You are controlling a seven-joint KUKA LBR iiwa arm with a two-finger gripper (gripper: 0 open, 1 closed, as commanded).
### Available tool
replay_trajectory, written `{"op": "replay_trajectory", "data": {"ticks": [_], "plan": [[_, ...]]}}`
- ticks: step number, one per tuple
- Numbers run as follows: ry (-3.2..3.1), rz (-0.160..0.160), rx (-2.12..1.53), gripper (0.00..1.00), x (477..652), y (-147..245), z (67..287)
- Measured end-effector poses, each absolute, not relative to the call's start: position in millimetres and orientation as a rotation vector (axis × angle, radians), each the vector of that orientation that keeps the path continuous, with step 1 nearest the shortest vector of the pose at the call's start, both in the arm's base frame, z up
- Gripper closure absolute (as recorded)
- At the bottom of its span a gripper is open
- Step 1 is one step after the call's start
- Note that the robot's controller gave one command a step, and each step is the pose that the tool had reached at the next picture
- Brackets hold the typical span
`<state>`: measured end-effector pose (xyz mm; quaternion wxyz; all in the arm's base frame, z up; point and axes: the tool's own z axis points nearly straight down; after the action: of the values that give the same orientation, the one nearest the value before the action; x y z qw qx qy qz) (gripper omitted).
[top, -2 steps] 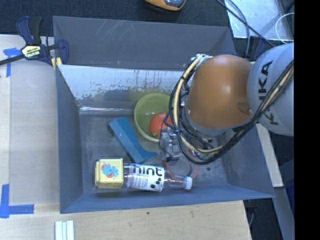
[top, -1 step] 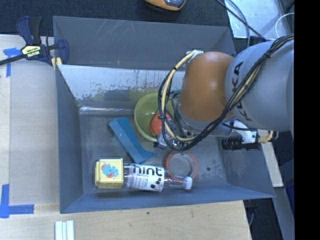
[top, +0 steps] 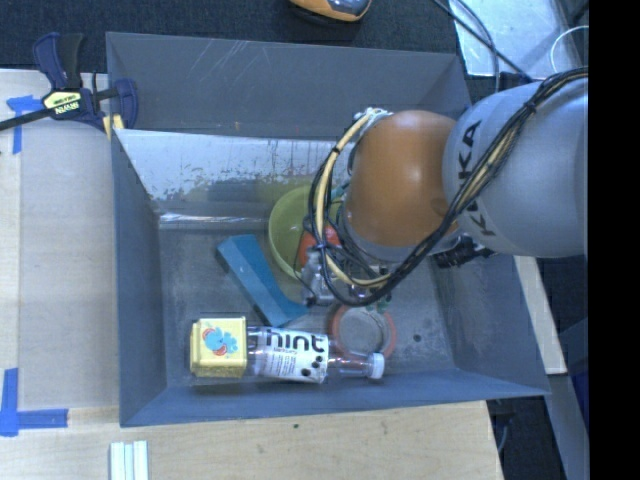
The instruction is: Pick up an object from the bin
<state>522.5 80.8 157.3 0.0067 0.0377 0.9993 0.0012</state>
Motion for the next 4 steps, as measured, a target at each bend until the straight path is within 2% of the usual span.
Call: {"op": "replay_trajectory", "data": {"ticks": [1, 2, 3, 4], "plan": [[3.053, 0.005, 0.702, 1.0, 517.5, 69, 190], [3.061, 0.006, 0.641, 1.0, 522.6, 70, 184], [3.098, 0.005, 0.435, 1.0, 529.5, 93, 149], [3.097, 0.002, 0.443, 1.0, 526.9, 76, 187]]}}
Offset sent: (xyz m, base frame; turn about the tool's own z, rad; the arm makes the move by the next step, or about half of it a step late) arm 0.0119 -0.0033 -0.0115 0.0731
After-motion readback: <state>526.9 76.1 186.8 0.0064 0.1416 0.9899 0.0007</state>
